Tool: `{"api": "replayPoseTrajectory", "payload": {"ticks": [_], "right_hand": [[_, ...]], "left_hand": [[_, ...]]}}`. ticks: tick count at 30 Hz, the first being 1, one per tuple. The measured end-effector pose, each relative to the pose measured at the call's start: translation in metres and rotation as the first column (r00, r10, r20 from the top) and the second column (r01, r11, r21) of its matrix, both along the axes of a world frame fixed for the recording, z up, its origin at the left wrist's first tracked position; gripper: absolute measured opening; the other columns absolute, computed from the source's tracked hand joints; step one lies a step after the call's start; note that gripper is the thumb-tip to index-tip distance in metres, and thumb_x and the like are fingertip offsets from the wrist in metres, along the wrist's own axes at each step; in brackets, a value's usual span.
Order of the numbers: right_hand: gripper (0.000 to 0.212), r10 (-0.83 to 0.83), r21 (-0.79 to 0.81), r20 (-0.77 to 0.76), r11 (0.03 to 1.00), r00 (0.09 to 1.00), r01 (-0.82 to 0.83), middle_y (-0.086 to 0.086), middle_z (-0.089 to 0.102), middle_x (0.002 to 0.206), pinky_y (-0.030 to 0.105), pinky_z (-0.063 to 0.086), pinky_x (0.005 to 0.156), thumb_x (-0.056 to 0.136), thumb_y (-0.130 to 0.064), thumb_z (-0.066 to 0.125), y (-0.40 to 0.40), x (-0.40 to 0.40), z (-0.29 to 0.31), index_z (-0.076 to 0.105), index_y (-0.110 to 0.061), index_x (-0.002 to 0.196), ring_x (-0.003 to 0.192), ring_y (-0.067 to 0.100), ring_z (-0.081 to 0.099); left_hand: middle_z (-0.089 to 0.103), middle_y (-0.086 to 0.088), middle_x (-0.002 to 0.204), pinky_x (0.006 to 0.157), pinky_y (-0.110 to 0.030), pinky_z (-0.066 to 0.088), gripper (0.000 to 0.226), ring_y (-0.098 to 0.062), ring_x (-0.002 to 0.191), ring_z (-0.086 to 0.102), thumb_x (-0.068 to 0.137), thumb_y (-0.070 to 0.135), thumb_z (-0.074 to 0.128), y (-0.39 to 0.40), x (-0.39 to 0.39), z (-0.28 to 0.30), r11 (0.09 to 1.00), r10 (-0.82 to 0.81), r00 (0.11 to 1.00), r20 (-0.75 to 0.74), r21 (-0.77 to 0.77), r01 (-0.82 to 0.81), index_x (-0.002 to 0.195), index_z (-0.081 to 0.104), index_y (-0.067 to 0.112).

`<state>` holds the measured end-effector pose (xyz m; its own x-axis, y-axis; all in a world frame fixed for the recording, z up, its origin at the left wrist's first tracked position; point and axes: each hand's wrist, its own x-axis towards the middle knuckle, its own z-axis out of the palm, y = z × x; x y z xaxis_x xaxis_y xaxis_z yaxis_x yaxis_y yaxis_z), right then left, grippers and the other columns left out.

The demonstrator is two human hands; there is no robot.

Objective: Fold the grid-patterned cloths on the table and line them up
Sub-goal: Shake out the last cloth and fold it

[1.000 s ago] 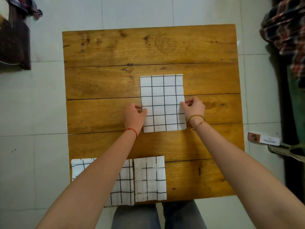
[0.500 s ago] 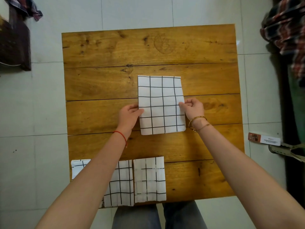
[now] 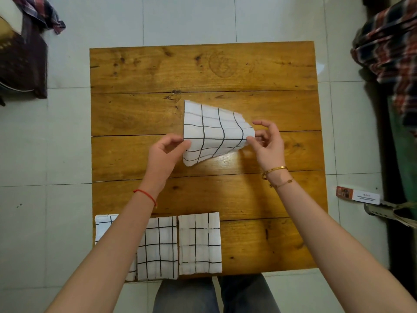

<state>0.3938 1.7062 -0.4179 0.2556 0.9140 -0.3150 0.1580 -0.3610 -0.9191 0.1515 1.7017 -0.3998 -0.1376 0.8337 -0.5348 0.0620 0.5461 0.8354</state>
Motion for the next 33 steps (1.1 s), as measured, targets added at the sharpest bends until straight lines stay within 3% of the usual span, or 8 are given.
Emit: {"api": "replayPoseTrajectory", "payload": {"ticks": [3,7,12,17,21,25,27,33], "right_hand": [[0.041,0.085,0.062,0.074,0.994,0.994,-0.089,0.009,0.05,0.08,0.013,0.039,0.063,0.083,0.006,0.06,-0.004,0.005,0.008,0.054,-0.02,0.115,0.064,0.007,0.043],[0.03,0.159,0.107,0.226,0.977,0.961,-0.187,-0.002,0.054,0.088,0.013,0.042,0.075,0.087,0.0,0.056,-0.008,0.01,0.016,0.063,-0.021,0.108,0.079,0.005,0.049],[0.013,0.211,-0.003,0.284,0.976,0.935,-0.219,0.003,0.055,0.1,0.006,0.037,0.078,0.094,-0.012,0.054,-0.005,0.014,0.018,0.062,-0.023,0.095,0.092,0.012,0.051],[0.024,0.26,-0.174,0.282,0.961,0.924,-0.217,-0.006,0.05,0.08,0.018,0.036,0.067,0.098,-0.025,0.047,0.008,0.009,0.011,0.048,-0.032,0.074,0.077,0.009,0.045],[0.022,0.254,-0.32,0.189,0.929,0.948,-0.185,-0.007,0.044,0.075,0.023,0.036,0.055,0.093,-0.042,0.051,0.019,0.001,-0.006,0.05,-0.023,0.103,0.062,0.007,0.04],[0.048,0.294,-0.37,0.256,0.91,0.921,-0.188,-0.003,0.046,0.097,0.028,0.044,0.075,0.087,-0.031,0.065,0.025,-0.007,-0.022,0.044,-0.016,0.127,0.085,0.011,0.045],[0.048,0.349,-0.362,0.347,0.906,0.871,-0.218,0.0,0.051,0.108,0.033,0.045,0.089,0.086,-0.025,0.067,0.027,-0.01,-0.03,0.046,-0.015,0.127,0.096,0.015,0.049],[0.044,0.421,-0.321,0.6,0.906,0.68,-0.277,0.015,0.046,0.123,0.037,0.039,0.096,0.085,-0.012,0.059,0.017,-0.014,-0.046,0.047,-0.008,0.126,0.111,0.031,0.044]], "left_hand": [[0.055,0.011,0.133,0.094,-0.022,0.048,0.006,0.007,0.116,0.052,0.081,0.019,0.074,-0.003,-0.003,0.008,0.981,-0.07,0.995,-0.069,0.174,0.081,0.084,0.07,0.021],[0.056,0.01,0.136,0.112,-0.044,0.035,0.005,-0.008,0.133,0.044,0.082,0.018,0.074,-0.007,-0.002,0.018,0.938,-0.115,0.989,-0.096,0.316,0.14,0.085,0.07,0.02],[0.072,0.005,0.094,0.087,-0.029,0.055,0.014,-0.007,0.094,0.067,0.081,0.011,0.075,-0.009,0.008,0.026,0.972,0.005,0.999,-0.033,0.235,0.003,0.092,0.07,0.018],[0.071,-0.002,0.101,0.083,-0.021,0.054,0.025,-0.008,0.093,0.067,0.084,0.011,0.072,-0.001,0.014,0.002,0.992,0.123,0.992,0.027,0.038,-0.124,0.108,0.068,0.011],[0.068,0.0,0.11,0.095,-0.032,0.052,0.033,-0.013,0.106,0.063,0.085,0.005,0.068,0.006,0.017,-0.029,0.99,0.1,0.995,-0.003,-0.104,-0.1,0.117,0.063,0.014],[0.065,-0.005,0.118,0.097,-0.033,0.051,0.041,-0.017,0.112,0.061,0.085,-0.003,0.065,0.012,0.018,-0.051,0.988,0.048,0.999,-0.023,-0.147,-0.051,0.124,0.06,0.008],[0.064,-0.006,0.122,0.093,-0.027,0.051,0.044,-0.017,0.113,0.06,0.085,-0.001,0.065,0.014,0.017,-0.059,0.99,-0.025,0.994,-0.11,-0.144,0.009,0.127,0.058,0.007],[0.055,0.0,0.125,0.096,-0.026,0.045,0.047,-0.014,0.118,0.05,0.084,0.014,0.071,0.008,0.011,-0.06,0.966,-0.249,0.822,-0.512,-0.071,0.249,0.126,0.05,0.016]]}}
